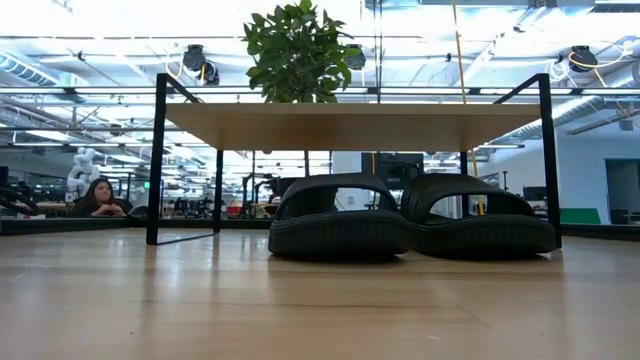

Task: Pick and place slides into the shelf
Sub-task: Put the black slides on the shelf

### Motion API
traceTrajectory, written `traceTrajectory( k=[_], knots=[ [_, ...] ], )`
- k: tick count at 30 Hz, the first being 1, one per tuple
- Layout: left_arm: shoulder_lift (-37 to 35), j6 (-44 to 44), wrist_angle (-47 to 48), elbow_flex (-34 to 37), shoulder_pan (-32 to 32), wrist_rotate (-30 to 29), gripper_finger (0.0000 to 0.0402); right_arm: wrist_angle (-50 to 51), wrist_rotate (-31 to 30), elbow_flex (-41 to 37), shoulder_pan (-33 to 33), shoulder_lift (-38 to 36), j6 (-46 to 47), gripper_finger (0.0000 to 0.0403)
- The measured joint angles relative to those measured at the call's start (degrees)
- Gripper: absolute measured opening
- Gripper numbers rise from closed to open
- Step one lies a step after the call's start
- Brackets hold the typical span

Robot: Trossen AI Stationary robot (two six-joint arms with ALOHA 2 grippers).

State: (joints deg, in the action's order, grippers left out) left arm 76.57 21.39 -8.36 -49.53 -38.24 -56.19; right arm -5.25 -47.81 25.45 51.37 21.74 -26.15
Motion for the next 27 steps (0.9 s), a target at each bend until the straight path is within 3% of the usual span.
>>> traceTrajectory(
  k=[3, 8, 14, 18, 23, 27],
  knots=[
    [-7.4, 6.6, -13.1, 10.5, -0.1, 5.3, 0.0, 0.0, 0.0, 0.0, 0.0, 0.0, 0.0, 0.0],
    [-17.6, 12.9, -29.4, 23.6, 0.0, 8.1, 0.0, -0.1, 0.0, 0.0, 0.0, -0.4, -0.3, 0.0],
    [-27.6, 17.4, -30.4, 29.2, 0.0, 10.9, 0.0, -1.2, -0.1, -1.8, 0.0, -1.2, 1.2, 0.0],
    [-32.3, 14.7, -28.9, 30.4, -0.6, 11.0, 0.0, -7.1, -4.4, -4.5, -0.7, -1.6, -5.3, 0.0],
    [-33.9, 6.4, -23.3, 32.6, -0.8, 7.0, 0.0, -13.2, -5.9, -5.3, -1.5, -3.9, -7.8, 0.0],
    [-33.8, 8.6, -23.5, 34.1, -0.8, 7.4, 0.0, -11.9, -6.1, -5.4, -1.5, -5.0, -5.2, 0.0]
  ],
)
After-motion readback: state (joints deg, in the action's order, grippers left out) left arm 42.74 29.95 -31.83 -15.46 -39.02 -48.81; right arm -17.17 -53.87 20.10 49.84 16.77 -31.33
